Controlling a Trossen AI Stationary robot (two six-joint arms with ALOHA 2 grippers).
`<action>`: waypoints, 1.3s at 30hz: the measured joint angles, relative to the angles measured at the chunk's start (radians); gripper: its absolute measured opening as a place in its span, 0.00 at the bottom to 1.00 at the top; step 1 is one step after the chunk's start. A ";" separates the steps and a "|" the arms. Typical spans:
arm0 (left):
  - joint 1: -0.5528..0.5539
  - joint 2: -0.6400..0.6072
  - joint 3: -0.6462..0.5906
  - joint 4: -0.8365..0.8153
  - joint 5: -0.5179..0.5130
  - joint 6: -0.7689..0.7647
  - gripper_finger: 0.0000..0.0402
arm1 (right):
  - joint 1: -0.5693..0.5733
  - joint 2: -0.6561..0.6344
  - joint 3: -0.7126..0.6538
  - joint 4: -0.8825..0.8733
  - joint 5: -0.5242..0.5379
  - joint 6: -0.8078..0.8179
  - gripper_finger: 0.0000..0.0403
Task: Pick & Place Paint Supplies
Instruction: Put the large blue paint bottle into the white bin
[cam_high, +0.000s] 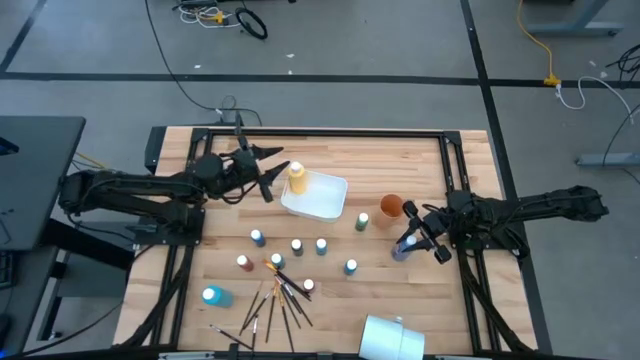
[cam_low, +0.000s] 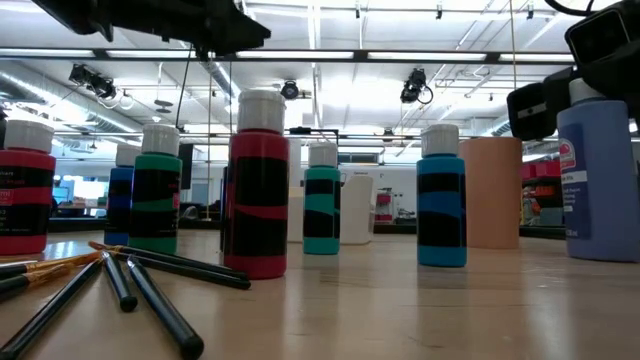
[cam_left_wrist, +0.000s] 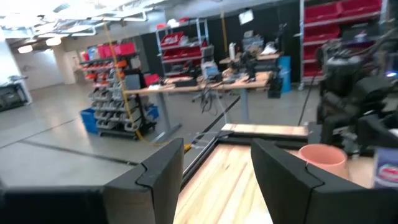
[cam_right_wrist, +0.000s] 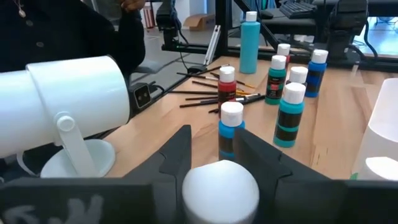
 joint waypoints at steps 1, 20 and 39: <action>0.000 -0.017 0.000 -0.004 0.006 0.000 0.50 | 0.000 0.001 -0.001 0.009 0.000 0.001 0.26; 0.000 -0.256 0.000 -0.239 0.032 -0.005 0.50 | 0.001 0.029 0.019 0.754 0.376 -0.163 0.26; 0.000 -0.255 0.000 -0.255 0.028 0.040 0.50 | -0.008 0.736 0.637 0.579 0.727 -0.165 0.26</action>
